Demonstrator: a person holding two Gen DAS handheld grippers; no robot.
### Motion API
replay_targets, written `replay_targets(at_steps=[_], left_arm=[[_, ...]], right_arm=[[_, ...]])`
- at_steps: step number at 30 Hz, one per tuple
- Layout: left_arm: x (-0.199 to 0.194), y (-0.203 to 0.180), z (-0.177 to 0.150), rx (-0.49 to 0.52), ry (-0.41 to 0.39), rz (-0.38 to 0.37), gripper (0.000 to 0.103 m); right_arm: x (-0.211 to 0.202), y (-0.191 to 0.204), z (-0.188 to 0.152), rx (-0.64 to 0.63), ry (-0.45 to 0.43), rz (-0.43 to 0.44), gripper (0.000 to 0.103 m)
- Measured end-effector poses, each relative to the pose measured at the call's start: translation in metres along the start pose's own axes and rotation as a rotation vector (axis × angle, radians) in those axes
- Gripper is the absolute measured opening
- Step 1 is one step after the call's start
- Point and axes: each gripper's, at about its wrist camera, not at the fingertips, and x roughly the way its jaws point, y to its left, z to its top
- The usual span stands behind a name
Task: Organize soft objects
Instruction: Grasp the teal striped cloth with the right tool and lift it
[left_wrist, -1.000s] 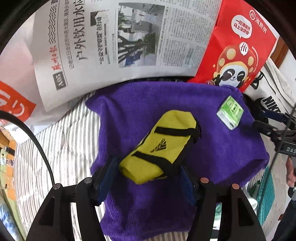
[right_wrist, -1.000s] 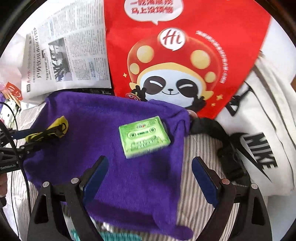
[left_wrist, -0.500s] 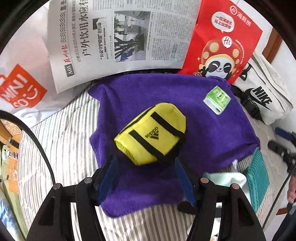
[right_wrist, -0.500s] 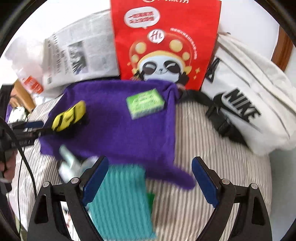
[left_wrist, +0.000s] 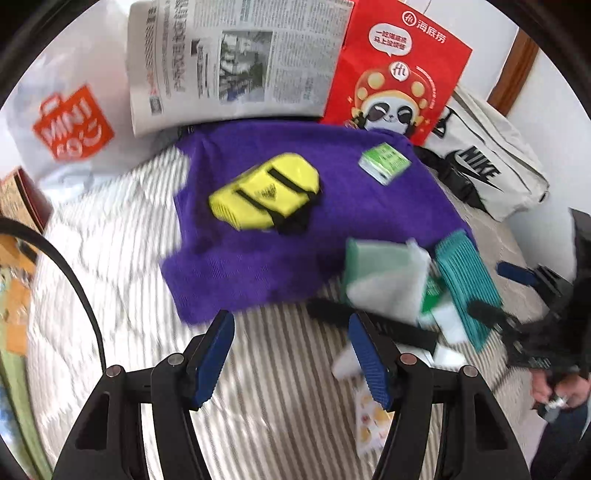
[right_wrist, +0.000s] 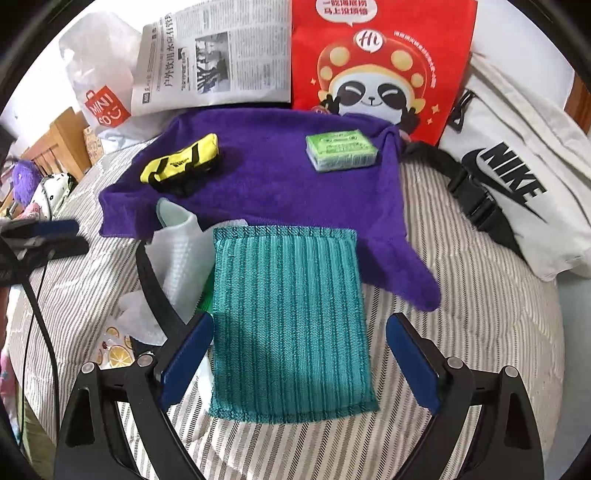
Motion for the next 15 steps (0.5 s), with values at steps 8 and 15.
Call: replay_targets(at_steps=[8, 15], left_arm=[[0.009, -0.009, -0.035, -0.024, 0.012, -0.015, 0.063], [0.018, -0.021, -0.040, 0.009, 0.017, -0.014, 0.063]], right_arm=[[0.025, 0.002, 0.002, 0.019, 0.030, 0.013, 0.094], [0.003, -0.008, -0.004, 0.063, -0.035, 0.072, 0.089]])
